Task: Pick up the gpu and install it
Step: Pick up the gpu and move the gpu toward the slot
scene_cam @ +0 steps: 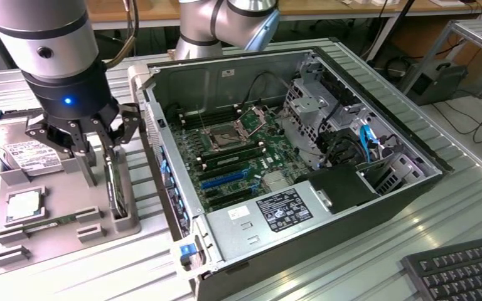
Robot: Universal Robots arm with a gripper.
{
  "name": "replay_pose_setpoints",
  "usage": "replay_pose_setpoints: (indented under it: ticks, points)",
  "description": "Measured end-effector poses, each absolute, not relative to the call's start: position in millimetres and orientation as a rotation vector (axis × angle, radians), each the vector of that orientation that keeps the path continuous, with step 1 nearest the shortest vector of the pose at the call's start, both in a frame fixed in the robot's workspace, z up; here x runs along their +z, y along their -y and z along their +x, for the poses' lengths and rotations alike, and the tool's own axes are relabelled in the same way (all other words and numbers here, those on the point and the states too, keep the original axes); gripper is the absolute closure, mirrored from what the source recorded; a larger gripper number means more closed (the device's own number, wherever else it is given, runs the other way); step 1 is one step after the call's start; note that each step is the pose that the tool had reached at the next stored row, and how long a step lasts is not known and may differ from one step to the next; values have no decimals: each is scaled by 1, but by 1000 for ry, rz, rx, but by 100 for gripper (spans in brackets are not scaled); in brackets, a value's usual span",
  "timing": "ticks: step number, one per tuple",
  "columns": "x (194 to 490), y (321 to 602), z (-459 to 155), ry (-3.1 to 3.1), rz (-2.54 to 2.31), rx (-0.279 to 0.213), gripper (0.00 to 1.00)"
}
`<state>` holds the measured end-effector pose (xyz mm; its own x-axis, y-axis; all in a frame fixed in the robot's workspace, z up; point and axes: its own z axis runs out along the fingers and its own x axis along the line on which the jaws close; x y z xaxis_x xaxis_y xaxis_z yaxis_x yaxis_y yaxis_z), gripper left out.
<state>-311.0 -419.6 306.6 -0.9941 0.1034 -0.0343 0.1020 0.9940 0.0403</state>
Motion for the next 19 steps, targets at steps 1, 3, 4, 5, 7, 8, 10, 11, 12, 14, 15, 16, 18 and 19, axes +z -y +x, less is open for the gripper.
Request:
replay_pose_setpoints:
  ticks: [1,3,4,5,7,8,10,11,12,14,15,16,18,19]
  points:
    - [305,420,-311,-3100,160,60,64]
    - [301,420,-312,-3099,161,60,64]
    - [299,420,-312,-3099,161,60,64]
    - [296,420,-312,-3098,162,60,64]
    - [291,420,-312,-3097,161,60,64]
    - [289,420,-312,-3096,162,60,64]
    - [285,420,-312,-3095,161,60,64]
    - [283,420,-312,-3095,161,60,64]
    - [281,420,-313,-3094,161,60,64]
    - [278,419,-313,-3094,161,60,64]
    - [276,419,-313,-3093,161,60,64]
    - [274,419,-313,-3093,161,60,64]
    - [271,418,-313,-3092,161,60,64]
    - [268,417,-313,-3092,161,60,64]
